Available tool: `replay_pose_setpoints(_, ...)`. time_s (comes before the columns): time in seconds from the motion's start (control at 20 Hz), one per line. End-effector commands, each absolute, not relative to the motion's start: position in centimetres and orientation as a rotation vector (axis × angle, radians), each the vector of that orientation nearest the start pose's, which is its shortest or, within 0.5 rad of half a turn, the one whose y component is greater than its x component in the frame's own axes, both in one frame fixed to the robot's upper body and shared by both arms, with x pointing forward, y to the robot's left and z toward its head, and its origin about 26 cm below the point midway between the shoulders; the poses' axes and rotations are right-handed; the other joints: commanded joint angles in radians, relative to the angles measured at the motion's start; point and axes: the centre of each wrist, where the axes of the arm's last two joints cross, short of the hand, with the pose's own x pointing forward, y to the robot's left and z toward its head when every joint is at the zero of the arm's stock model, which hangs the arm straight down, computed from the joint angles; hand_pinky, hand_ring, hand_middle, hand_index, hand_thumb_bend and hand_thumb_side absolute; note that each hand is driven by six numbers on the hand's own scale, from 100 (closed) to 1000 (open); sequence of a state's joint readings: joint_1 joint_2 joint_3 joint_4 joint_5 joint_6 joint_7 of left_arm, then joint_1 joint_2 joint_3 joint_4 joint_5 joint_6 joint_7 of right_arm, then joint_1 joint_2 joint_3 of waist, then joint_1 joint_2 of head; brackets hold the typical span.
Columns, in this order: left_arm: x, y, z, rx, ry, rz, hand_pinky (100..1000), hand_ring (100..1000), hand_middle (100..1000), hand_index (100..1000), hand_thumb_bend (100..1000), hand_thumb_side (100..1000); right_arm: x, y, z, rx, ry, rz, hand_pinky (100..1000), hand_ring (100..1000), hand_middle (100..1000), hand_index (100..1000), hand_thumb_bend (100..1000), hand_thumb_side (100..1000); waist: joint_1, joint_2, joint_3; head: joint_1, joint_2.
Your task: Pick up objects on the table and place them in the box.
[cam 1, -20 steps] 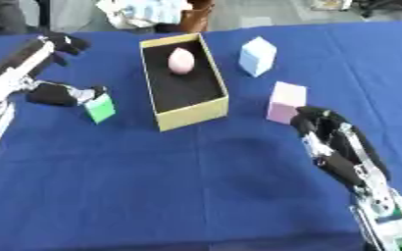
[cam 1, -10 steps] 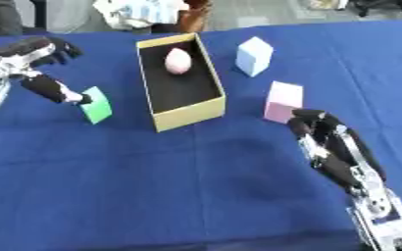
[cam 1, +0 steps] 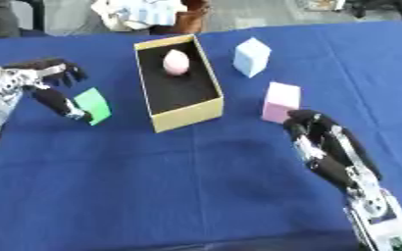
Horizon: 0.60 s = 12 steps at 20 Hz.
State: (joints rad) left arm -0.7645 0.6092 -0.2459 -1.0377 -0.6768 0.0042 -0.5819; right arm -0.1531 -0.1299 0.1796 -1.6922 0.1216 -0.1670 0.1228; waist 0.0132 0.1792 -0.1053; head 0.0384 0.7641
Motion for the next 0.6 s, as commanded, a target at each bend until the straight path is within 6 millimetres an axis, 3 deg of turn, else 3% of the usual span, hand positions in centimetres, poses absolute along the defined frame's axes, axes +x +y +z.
replay_pose_setpoints(0.05, 44.7, 33.6, 17.3, 0.703, -1.077, -1.433, 774, 749, 763, 851, 645, 299, 30.6, -20.6, 6.5, 0.074, -1.978, 0.526, 774, 735, 641, 777, 100, 474, 0.008, -0.030, -0.002, -0.003, -0.006)
replay_pose_setpoints(0.2, 44.8, 33.2, 16.8, 0.698, -1.082, -1.440, 758, 716, 724, 815, 571, 268, 30.6, -20.6, 6.5, 0.077, -1.978, 0.526, 774, 735, 641, 778, 100, 474, 0.008, -0.030, -0.003, -0.004, -0.006)
replay_pose_setpoints(0.35, 44.9, 33.1, 16.7, 0.709, -1.094, -1.438, 681, 567, 548, 673, 398, 193, 30.6, -20.6, 6.5, 0.077, -1.977, 0.526, 774, 735, 641, 777, 100, 473, 0.007, -0.031, -0.005, -0.004, -0.006)
replay_pose_setpoints(0.45, 44.8, 33.0, 17.2, 0.732, -1.119, -1.433, 653, 519, 497, 618, 341, 171, 30.6, -20.6, 6.5, 0.077, -1.976, 0.525, 774, 735, 641, 777, 100, 473, 0.007, -0.032, -0.006, -0.004, -0.006)
replay_pose_setpoints(0.6, 44.7, 32.9, 19.0, 0.767, -1.182, -1.424, 648, 516, 492, 611, 311, 176, 30.6, -20.6, 6.4, 0.076, -1.974, 0.524, 774, 734, 641, 777, 100, 473, 0.007, -0.032, -0.007, -0.007, -0.008)
